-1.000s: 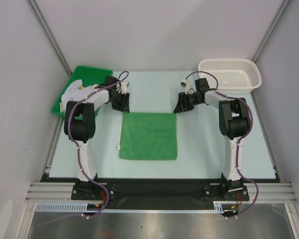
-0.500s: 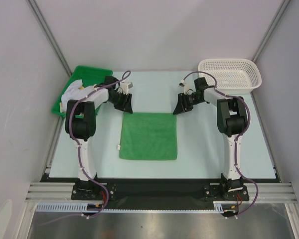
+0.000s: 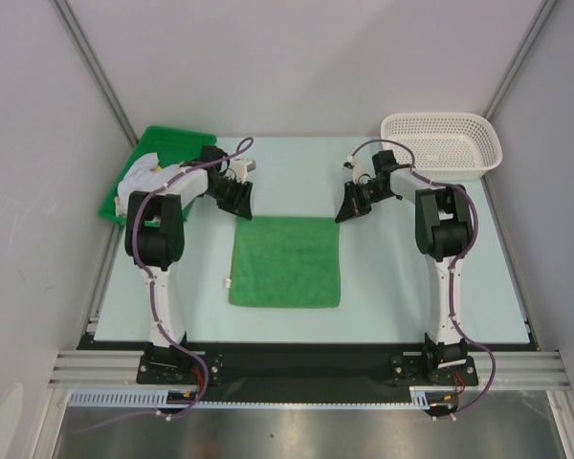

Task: Fold and stack the towels
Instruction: Fold the towel

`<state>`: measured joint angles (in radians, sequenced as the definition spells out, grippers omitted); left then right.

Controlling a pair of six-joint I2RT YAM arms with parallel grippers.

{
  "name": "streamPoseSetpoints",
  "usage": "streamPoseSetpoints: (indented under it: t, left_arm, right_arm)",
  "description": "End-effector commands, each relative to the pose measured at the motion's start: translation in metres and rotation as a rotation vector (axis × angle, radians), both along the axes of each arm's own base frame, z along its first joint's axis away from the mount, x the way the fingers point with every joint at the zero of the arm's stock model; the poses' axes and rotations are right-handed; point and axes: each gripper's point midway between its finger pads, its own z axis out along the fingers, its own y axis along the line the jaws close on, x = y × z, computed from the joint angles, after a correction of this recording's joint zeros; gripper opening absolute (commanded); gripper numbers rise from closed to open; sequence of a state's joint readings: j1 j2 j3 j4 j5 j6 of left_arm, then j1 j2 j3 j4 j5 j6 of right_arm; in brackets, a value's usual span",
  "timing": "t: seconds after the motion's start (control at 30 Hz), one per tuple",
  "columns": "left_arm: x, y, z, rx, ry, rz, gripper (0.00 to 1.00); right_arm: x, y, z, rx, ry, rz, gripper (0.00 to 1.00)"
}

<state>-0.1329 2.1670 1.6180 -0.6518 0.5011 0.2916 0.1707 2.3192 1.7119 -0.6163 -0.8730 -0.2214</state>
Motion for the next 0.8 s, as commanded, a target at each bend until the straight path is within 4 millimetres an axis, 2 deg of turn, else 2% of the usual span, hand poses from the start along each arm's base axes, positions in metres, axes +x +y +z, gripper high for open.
streamPoseSetpoints:
  t: [0.0, 0.13, 0.33, 0.4, 0.43, 0.53, 0.57, 0.6, 0.63, 0.77]
  left_arm:
    - [-0.003, 0.022, -0.002, 0.063, 0.002, -0.010, 0.48]
    - [-0.002, 0.031, -0.005, 0.082, 0.005, -0.006, 0.47]
    - [-0.001, 0.033, -0.004, 0.093, -0.002, -0.016, 0.47]
    - [-0.004, 0.033, -0.005, 0.093, 0.006, -0.019, 0.43]
    - [-0.004, 0.033, -0.005, 0.091, 0.007, -0.022, 0.41]
    - [-0.005, 0.032, -0.009, 0.090, 0.020, -0.023, 0.20]
    - [-0.007, 0.032, -0.011, 0.093, 0.031, -0.024, 0.07]
    - [-0.003, 0.032, -0.009, 0.101, 0.027, -0.019, 0.03]
    - [-0.002, 0.033, -0.012, 0.115, 0.031, -0.013, 0.00]
    - [0.022, 0.033, -0.001, 0.121, -0.037, 0.042, 0.00]
  right_arm:
    - [0.010, -0.002, 0.003, -0.006, -0.023, -0.003, 0.00]
    - [0.011, -0.002, 0.001, -0.010, -0.018, -0.006, 0.00]
    - [0.014, -0.003, 0.001, -0.013, -0.018, -0.009, 0.00]
    - [0.014, -0.003, 0.001, -0.015, -0.017, -0.009, 0.00]
    - [0.014, -0.003, 0.000, -0.017, -0.016, -0.011, 0.00]
    - [0.017, -0.005, 0.000, -0.022, -0.025, -0.016, 0.00]
    - [0.018, -0.006, 0.001, -0.026, -0.027, -0.019, 0.00]
    - [0.020, -0.009, 0.001, -0.030, -0.031, -0.027, 0.00]
    - [0.026, -0.013, 0.002, -0.045, -0.050, -0.041, 0.00]
    - [0.048, -0.024, 0.011, -0.084, -0.125, -0.105, 0.00]
